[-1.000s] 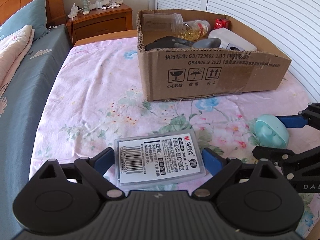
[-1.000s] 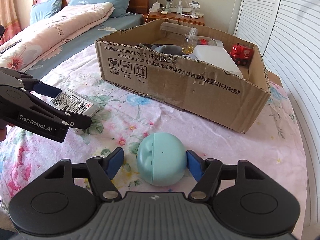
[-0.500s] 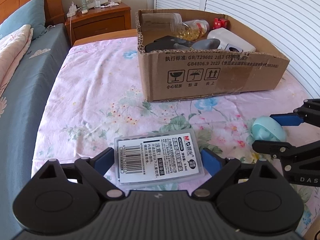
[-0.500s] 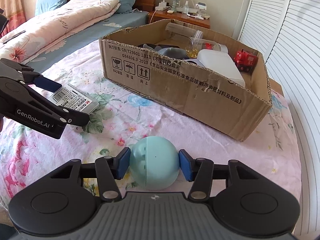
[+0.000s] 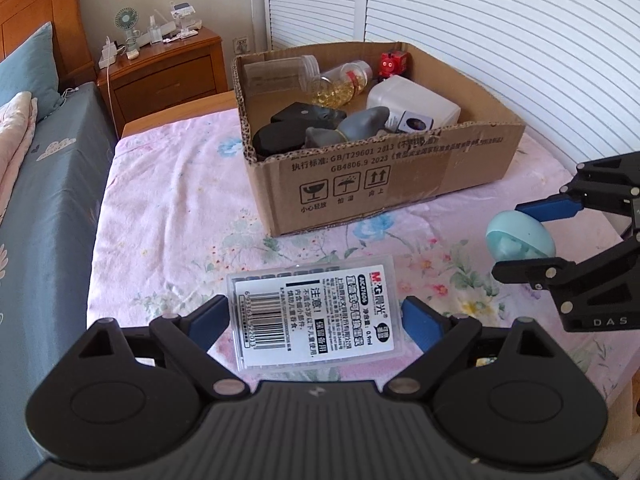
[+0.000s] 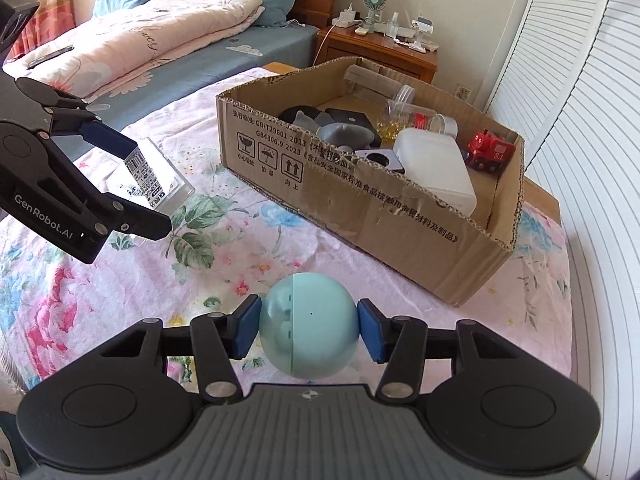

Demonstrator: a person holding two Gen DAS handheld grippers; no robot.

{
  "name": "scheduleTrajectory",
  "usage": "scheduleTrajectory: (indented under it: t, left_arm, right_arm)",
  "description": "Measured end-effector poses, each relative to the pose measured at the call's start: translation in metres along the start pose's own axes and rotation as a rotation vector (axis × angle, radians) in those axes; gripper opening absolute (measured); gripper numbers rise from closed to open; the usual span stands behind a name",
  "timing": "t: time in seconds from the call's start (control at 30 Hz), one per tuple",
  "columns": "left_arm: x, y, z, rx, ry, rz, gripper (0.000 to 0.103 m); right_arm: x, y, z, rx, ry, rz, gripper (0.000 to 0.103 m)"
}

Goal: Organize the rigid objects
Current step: 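Carry the green egg container and card pack into the box and open both tools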

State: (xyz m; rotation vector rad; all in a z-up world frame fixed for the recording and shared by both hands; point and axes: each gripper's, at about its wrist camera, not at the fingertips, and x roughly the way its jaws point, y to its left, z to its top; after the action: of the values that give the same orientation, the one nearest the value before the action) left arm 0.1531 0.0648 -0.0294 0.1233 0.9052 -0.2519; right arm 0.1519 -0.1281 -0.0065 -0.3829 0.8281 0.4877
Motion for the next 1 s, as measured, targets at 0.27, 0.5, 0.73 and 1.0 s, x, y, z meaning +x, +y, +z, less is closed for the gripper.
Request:
scheduleTrajectory:
  t: [0.27,0.5,0.73,1.0]
  left_arm:
    - [-0.015,-0.002,0.02,0.034,-0.044,-0.017,0.092]
    - [-0.023,-0.003,0.055,0.079,-0.109,-0.024,0.092]
    - [-0.005,-0.01,0.107,0.137,-0.177,-0.015,0.092]
    - [0.048,-0.009,0.15,0.096,-0.163,-0.007,0.092]
  right_arm:
    - [-0.023,-0.015,0.023,-0.019,-0.058,-0.022,0.057]
    - [-0.033,-0.039,0.049,-0.004,-0.113,-0.048,0.057]
    - [-0.031,-0.061,0.073,0.014,-0.142,-0.062,0.057]
    - [-0.015,-0.086,0.092,0.037,-0.131,-0.08,0.057]
